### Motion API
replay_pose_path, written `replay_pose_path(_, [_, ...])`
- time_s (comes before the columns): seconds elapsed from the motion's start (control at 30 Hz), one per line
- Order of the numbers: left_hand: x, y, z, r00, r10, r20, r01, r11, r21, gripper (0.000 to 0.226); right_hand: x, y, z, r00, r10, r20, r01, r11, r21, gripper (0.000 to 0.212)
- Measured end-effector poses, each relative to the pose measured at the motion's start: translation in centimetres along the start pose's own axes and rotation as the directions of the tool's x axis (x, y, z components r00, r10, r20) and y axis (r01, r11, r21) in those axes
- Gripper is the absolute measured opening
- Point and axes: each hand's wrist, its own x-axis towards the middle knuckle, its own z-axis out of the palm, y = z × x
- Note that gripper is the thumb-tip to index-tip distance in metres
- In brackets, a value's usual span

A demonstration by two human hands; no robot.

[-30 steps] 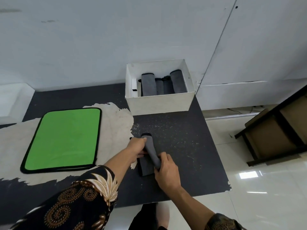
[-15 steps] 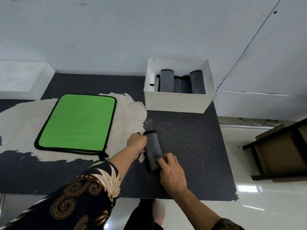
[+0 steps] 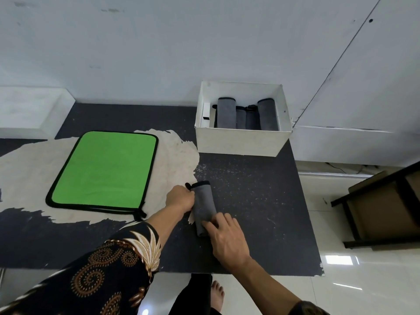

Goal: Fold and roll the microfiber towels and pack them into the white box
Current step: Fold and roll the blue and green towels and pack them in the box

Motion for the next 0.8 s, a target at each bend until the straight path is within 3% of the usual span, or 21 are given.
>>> replay_pose_path(0.17, [-1.9, 1.1, -0.4, 0.998, 0.037, 0.058, -0.038, 0.999, 0.016, 0.033, 0.3, 0.0, -0.2, 0.999, -0.033, -0.016, 0.033, 0.999, -0.017, 0.034])
replay_pose_path(0.3, [-3.8, 0.6, -0.1, 0.988, 0.071, 0.138, -0.104, 0.963, 0.248, 0.027, 0.2, 0.0, -0.2, 0.999, -0.031, 0.029, 0.030, 0.999, 0.040, 0.032])
replay_pose_path(0.4, [-4.5, -0.5, 0.0, 0.991, 0.082, 0.108, -0.116, 0.927, 0.355, 0.028, 1.0, 0.2, -0.6, 0.986, 0.166, 0.018, -0.166, 0.960, 0.225, 0.033])
replay_pose_path(0.47, [-4.7, -0.9, -0.2, 0.991, 0.084, 0.104, -0.117, 0.922, 0.369, 0.030, 2.2, 0.1, -1.5, 0.918, 0.396, 0.023, -0.371, 0.839, 0.398, 0.022])
replay_pose_path(0.53, [-5.1, -1.0, -0.5, 0.991, 0.085, 0.106, -0.116, 0.934, 0.338, 0.037, 3.8, -0.1, -2.3, 0.833, 0.534, 0.148, -0.530, 0.689, 0.495, 0.027])
replay_pose_path(0.63, [-5.2, -1.4, -0.8, 0.984, 0.091, 0.154, -0.132, 0.952, 0.278, 0.051, 6.4, 0.0, -2.3, 0.697, 0.595, 0.401, -0.705, 0.466, 0.535, 0.056])
replay_pose_path(0.8, [-5.6, -2.0, -1.6, 0.959, 0.136, 0.248, -0.187, 0.962, 0.199, 0.049, 7.8, -0.8, -1.9, 0.625, 0.560, 0.544, -0.759, 0.274, 0.590, 0.022])
